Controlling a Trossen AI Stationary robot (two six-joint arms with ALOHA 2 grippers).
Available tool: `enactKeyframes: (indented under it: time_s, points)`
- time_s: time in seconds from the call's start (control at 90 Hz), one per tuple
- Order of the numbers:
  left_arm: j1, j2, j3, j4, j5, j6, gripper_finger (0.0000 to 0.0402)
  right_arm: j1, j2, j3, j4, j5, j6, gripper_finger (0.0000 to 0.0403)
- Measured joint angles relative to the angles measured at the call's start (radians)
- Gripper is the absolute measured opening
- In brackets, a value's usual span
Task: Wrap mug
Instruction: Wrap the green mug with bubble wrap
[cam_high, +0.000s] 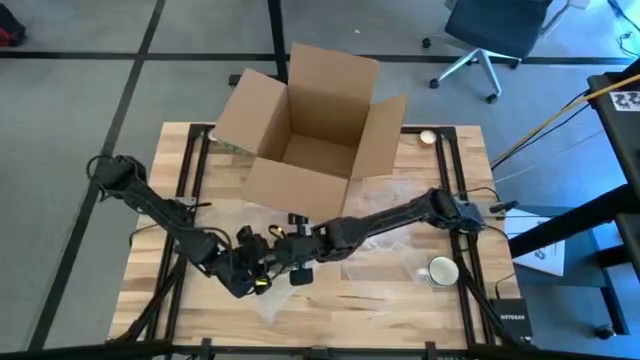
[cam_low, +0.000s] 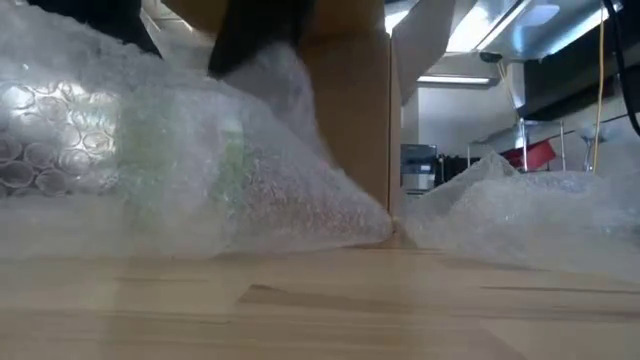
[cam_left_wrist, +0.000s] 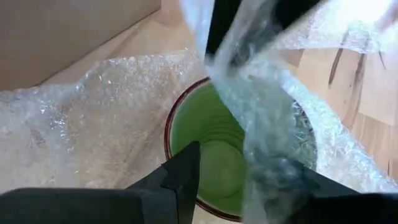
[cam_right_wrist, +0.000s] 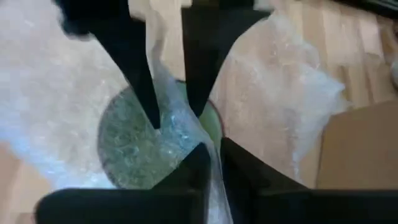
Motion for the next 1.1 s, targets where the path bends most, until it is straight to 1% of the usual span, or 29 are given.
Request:
enactKeyframes:
  time_s: [0.1, 0.167, 0.222, 0.3, 0.367, 0.433, 0.511, 0.6, 0.689, 0.8, 0.856, 0.933, 1.1]
  points:
    - [0.000, 0.000, 0.000, 0.001, 0.000, -0.005, 0.0124, 0.000, -0.008, 0.025, -0.047, -0.016, 0.013, 0.0079]
    - [0.000, 0.000, 0.000, 0.000, -0.001, -0.005, 0.0124, 0.000, -0.008, 0.048, -0.079, -0.052, 0.013, 0.0107]
    - [0.000, 0.000, 0.000, 0.002, -0.001, -0.005, 0.0124, -0.001, -0.008, 0.071, -0.124, -0.109, 0.010, 0.0126]
    - [0.000, 0.000, 0.000, 0.003, -0.001, -0.008, 0.0124, 0.000, -0.010, 0.082, -0.118, -0.203, 0.009, 0.0143]
    - [0.000, 0.000, 0.000, 0.002, -0.001, -0.008, 0.0124, 0.011, -0.002, 0.082, -0.092, -0.218, 0.005, 0.0146]
    - [0.000, 0.000, 0.000, 0.000, 0.003, -0.008, 0.0124, 0.015, 0.024, 0.083, -0.065, -0.198, -0.012, 0.0140]
    - [0.000, 0.000, 0.000, 0.001, 0.017, -0.001, 0.0124, 0.016, 0.067, 0.083, -0.053, -0.178, -0.014, 0.0121]
    - [-0.001, 0.000, 0.000, 0.001, 0.032, -0.001, 0.0124, 0.007, 0.118, 0.081, -0.028, -0.154, -0.015, 0.0087]
    - [-0.001, -0.003, 0.000, 0.000, 0.047, -0.007, 0.0124, -0.001, 0.149, 0.081, -0.018, -0.153, -0.016, 0.0047]
    - [0.000, -0.016, 0.000, 0.003, 0.088, -0.005, 0.0124, -0.007, 0.156, 0.082, -0.025, -0.152, -0.011, 0.0008]
    - [-0.001, -0.031, 0.000, 0.002, 0.110, -0.005, 0.0124, -0.008, 0.157, 0.082, -0.025, -0.149, -0.011, 0.0005]
    - [-0.006, -0.059, 0.000, -0.001, 0.125, -0.005, 0.0124, -0.009, 0.158, 0.082, -0.009, -0.142, -0.011, 0.0013]
    - [-0.030, -0.128, 0.012, -0.002, 0.115, -0.004, 0.0124, -0.009, 0.153, 0.082, 0.000, -0.140, -0.010, 0.0025]
